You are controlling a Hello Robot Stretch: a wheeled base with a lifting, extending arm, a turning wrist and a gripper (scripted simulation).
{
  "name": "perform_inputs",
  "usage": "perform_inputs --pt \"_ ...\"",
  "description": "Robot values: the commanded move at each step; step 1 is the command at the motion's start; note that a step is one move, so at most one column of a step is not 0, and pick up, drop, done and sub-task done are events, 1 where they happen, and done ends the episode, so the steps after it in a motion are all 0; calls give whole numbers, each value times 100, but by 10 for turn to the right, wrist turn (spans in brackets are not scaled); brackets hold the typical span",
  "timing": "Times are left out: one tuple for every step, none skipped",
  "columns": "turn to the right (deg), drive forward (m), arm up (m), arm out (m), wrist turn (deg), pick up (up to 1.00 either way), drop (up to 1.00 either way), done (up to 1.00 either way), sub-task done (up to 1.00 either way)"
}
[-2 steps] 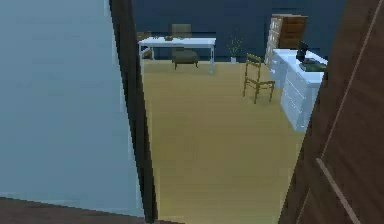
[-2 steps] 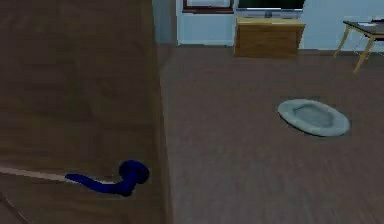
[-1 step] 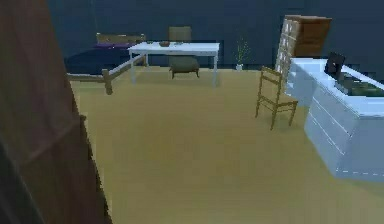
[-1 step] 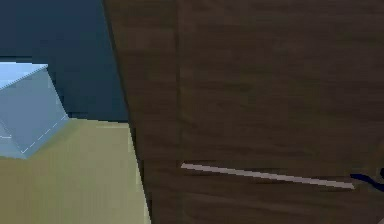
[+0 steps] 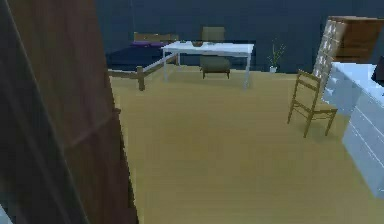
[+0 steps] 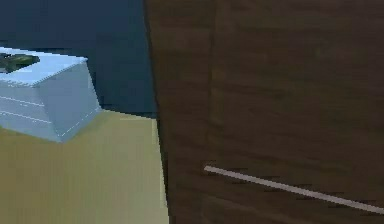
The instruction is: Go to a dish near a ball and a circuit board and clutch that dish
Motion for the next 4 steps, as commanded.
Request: perform_inputs --pt "0 75 0 0 0 0 0 0 0" --pt "0 100 0 0 0 0 0 0 0" --pt "0 100 0 0 0 0 0 0 0" --pt "30 0 0 0 0 0 0 0 0"
